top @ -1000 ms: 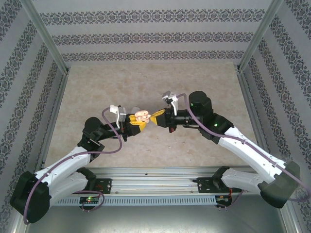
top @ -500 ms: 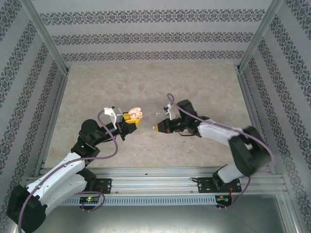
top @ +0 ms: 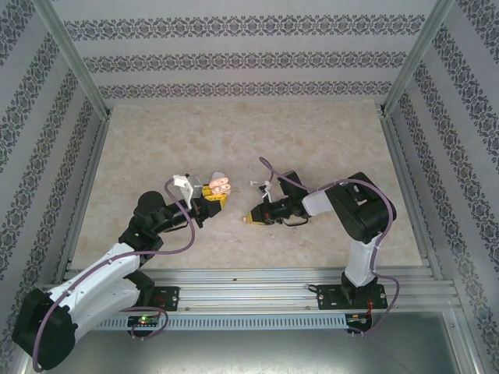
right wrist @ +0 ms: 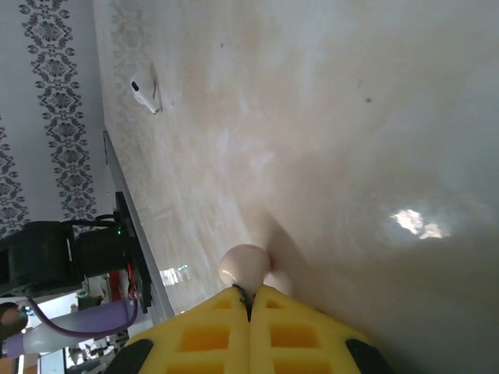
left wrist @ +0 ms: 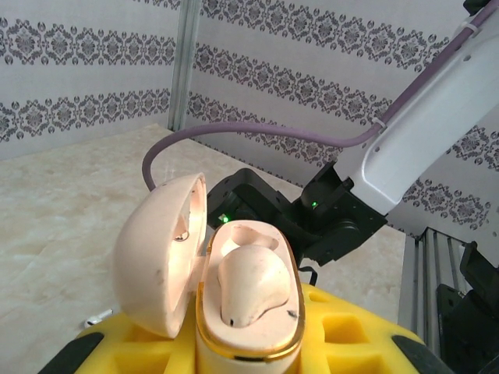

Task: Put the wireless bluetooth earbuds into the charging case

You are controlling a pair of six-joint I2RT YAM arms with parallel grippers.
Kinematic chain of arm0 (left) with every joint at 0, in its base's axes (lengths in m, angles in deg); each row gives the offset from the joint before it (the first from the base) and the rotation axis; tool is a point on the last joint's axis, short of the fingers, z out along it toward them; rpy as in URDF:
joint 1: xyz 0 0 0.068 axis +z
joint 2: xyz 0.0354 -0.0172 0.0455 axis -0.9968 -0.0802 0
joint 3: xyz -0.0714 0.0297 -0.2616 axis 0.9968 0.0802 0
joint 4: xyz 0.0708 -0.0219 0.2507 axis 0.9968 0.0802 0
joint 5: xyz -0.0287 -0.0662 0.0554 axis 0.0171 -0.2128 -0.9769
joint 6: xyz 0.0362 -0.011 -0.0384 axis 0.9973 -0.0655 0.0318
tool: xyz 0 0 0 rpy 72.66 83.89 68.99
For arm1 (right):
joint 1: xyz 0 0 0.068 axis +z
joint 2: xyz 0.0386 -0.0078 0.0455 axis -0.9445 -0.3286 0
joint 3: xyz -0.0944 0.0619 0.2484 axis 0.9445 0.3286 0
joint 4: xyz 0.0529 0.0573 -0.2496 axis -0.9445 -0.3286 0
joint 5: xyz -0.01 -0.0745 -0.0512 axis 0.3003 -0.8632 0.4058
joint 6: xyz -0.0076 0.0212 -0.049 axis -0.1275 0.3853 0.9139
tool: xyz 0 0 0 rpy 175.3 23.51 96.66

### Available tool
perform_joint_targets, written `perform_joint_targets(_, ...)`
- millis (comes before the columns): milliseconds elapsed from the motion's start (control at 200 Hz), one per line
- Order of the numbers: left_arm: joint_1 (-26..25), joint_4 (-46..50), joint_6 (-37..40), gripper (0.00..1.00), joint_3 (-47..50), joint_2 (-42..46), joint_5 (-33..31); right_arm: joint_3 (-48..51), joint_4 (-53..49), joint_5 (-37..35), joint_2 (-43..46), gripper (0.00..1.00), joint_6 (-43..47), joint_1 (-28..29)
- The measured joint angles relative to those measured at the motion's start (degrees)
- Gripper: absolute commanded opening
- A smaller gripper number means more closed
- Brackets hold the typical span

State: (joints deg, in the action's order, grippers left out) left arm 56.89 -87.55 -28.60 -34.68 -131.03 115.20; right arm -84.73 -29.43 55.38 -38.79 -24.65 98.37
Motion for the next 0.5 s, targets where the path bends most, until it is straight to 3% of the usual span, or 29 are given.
perform_joint_targets(95, 0.00, 0.00, 0.15, 0.11, 0.24, 0.00, 0.00, -0.59, -1.57, 0.46, 0.24, 0.27, 0.39, -0.44)
perform_joint_targets(195, 0.00, 0.00, 0.37, 0.11, 0.26, 0.00, 0.02, -2.25, -6.80, -1.31, 1.99, 0.36, 2.16, -0.33)
perform_joint_targets(335, 0.00, -0.02, 0.81, 0.11, 0.46, 0.26, 0.02, -3.98, -16.63, -7.54, 5.42, 0.41, 5.53, -0.46)
perform_joint_targets(500, 0.00, 0.04, 1.20, 0.11, 1.20, 0.85, 0.00, -8.22, -32.00, -20.02, 9.73, 0.44, 10.58, 0.85)
